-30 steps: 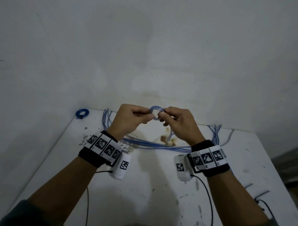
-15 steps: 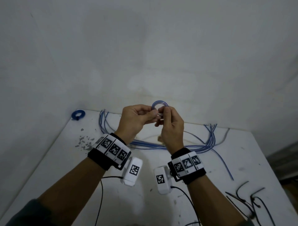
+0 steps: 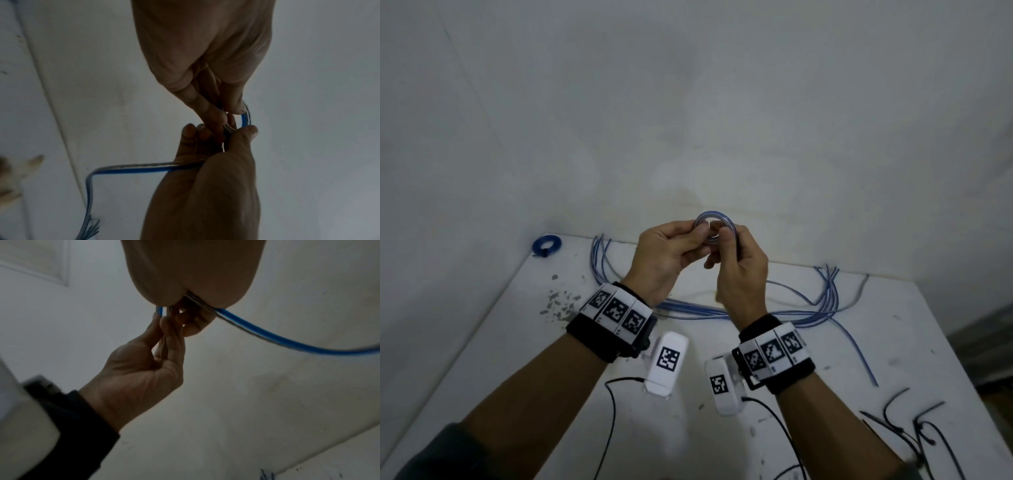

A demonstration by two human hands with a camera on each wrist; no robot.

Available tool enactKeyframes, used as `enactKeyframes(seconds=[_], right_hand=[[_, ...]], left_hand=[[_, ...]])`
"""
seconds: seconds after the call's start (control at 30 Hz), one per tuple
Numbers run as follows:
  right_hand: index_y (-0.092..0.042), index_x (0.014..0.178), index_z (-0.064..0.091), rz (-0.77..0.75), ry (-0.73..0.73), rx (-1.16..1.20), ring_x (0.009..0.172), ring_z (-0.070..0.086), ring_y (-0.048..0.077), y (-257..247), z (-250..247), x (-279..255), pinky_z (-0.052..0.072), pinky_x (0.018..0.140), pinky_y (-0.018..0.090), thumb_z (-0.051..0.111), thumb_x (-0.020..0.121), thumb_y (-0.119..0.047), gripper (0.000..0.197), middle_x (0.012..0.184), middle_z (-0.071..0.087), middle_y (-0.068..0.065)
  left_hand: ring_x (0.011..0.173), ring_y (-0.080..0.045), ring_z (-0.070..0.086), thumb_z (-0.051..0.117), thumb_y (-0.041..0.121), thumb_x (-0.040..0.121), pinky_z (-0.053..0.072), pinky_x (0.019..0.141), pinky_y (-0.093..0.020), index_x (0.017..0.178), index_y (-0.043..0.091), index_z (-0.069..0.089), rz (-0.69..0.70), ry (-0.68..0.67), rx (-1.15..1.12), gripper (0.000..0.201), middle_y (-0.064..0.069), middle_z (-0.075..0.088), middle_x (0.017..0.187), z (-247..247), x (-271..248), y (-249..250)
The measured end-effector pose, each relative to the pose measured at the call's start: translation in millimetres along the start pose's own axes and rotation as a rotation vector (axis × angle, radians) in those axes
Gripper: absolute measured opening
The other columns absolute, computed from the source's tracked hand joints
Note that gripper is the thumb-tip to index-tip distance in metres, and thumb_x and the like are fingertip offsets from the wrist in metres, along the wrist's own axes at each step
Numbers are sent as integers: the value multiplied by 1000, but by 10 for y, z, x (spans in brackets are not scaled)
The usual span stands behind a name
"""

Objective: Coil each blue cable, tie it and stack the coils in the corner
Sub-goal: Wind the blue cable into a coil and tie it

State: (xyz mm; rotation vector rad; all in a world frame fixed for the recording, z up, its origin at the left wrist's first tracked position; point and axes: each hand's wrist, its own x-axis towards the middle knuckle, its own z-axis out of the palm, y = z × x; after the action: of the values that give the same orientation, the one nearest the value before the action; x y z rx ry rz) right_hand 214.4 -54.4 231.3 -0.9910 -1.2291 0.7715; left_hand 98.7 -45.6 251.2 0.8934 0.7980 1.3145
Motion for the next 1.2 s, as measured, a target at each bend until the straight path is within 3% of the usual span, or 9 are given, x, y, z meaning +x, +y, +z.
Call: enactKeyframes(seconds=[0.1, 0.2, 0.3, 0.5, 0.63, 0.8, 0.93, 1.07, 1.2], right_hand=[[-3, 87, 66, -39, -83, -133, 58, 55, 15, 17, -145, 93, 47, 57, 25, 51, 102, -15, 24, 69, 63, 8], [-20, 76, 62, -115, -371, -387, 59, 51, 9, -29, -344, 246, 41, 58, 23, 57, 99, -22, 23, 65, 56, -1], [-26, 73, 58, -118, -559, -513, 60, 47, 7, -99, -434, 365, 35, 58, 17, 61, 97, -26, 24, 65, 51, -8], [-35, 71, 55, -91, -650, -548, 57, 44, 7, -165, -484, 417, 32, 54, 17, 60, 97, -31, 27, 60, 48, -11], [-28, 79, 65, -79, -598, -521, 59, 50, 7, -195, -464, 397, 38, 56, 19, 61, 96, -30, 18, 63, 56, -9], [-34, 76, 61, -184, -246, -387, 58, 47, 4, -149, -326, 271, 33, 57, 11, 67, 93, -20, 23, 62, 51, -11], [-15, 85, 67, -271, -141, -355, 65, 47, 2, -20, -277, 161, 34, 63, 12, 63, 95, -15, 11, 72, 51, -6], [-11, 91, 73, -293, -126, -439, 69, 59, 8, 88, -328, 121, 45, 61, 25, 62, 95, -15, 13, 78, 67, -4], [-12, 93, 76, -383, -326, -539, 65, 61, 13, 87, -443, 195, 47, 60, 27, 60, 95, -26, 21, 75, 70, -2]], left_hand=[[88, -22, 74, 73, 18, 79, 56, 70, -26, 96, 8, 74, -24, -22, 207, 19, -10, 77, 92, -94, 24, 0], [79, -11, 71, 77, 16, 81, 53, 64, -24, 99, 17, 75, 98, -30, 566, 18, 2, 78, 88, -241, 80, 111], [75, -6, 67, 76, 14, 84, 52, 64, -21, 99, 21, 77, 208, -108, 726, 17, 6, 77, 89, -296, 136, 255], [75, -23, 68, 75, 14, 85, 56, 60, -31, 104, 14, 77, 251, -331, 889, 19, 0, 75, 90, -295, 170, 350], [67, -20, 68, 75, 7, 84, 58, 64, -32, 100, 14, 77, 247, -310, 893, 17, 1, 75, 84, -282, 184, 336], [64, -21, 71, 74, 0, 83, 59, 63, -28, 101, 6, 75, 278, -84, 596, 20, -9, 76, 83, -187, 109, 191], [63, -18, 70, 70, -5, 83, 59, 65, -26, 102, 10, 73, 191, 16, 374, 24, -4, 75, 76, -101, 30, 44], [68, -21, 71, 72, -2, 82, 60, 67, -32, 94, 14, 75, 172, -28, 462, 20, -6, 75, 77, -157, 6, 3], [86, -18, 71, 75, 7, 84, 58, 79, -35, 103, 19, 75, 228, -249, 794, 22, 0, 77, 93, -274, 46, 141]])
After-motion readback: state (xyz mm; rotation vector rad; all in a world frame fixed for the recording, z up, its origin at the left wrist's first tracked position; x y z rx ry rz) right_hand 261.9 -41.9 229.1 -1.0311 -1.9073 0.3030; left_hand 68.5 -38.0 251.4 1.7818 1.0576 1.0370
